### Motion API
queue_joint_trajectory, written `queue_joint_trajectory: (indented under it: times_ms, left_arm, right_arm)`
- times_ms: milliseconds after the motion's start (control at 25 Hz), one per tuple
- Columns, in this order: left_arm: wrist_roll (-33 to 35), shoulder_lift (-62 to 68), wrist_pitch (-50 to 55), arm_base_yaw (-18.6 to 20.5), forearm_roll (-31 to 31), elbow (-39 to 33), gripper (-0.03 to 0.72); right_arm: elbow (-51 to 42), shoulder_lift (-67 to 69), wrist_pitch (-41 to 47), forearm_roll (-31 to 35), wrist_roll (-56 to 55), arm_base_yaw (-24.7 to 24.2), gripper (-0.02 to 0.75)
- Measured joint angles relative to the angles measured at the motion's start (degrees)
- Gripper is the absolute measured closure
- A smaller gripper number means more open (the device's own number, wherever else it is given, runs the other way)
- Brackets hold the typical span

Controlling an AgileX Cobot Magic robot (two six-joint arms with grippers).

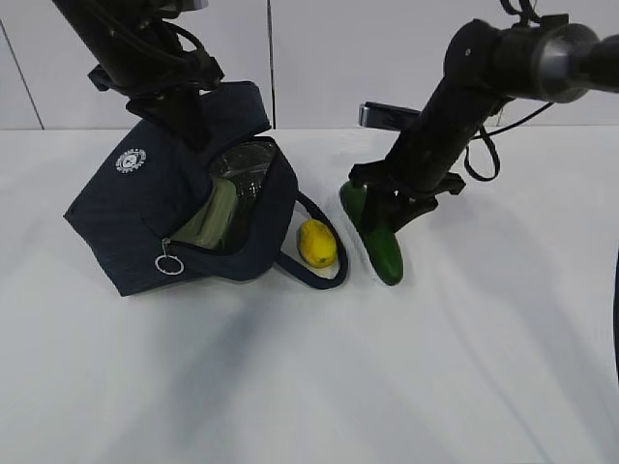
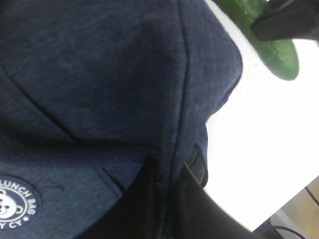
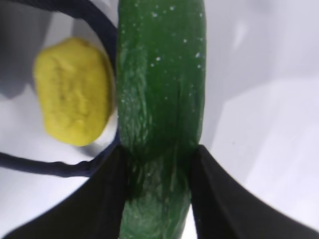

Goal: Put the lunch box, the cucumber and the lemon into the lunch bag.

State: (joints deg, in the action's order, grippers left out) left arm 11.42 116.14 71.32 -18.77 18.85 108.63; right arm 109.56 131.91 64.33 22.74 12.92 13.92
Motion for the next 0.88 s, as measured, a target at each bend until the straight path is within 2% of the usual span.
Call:
queue_joint_trajectory:
  times_ms: [200,400,520,880]
  left_arm:
    - [0.0,0.0,0.0,0.0,0.0,0.0,0.673]
    - [0.0,0.0,0.0,0.0,0.0,0.0,0.673]
    - [0.0,0.0,0.0,0.0,0.0,0.0,0.673]
    - [0.0,0.0,0.0,0.0,0.0,0.0,0.673]
  right_arm:
    - [7.1,0.0,4.9,2.7,0.7,-0.6,0.456]
    - [8.5,0.0,5.4,17.8,7.7,-0.7,0.456]
    - [8.5,0.0,5.5,24.1,9.8,-0.7,0.456]
    - [8.3,1.8,5.5,27.1,10.8,1.2,0.456]
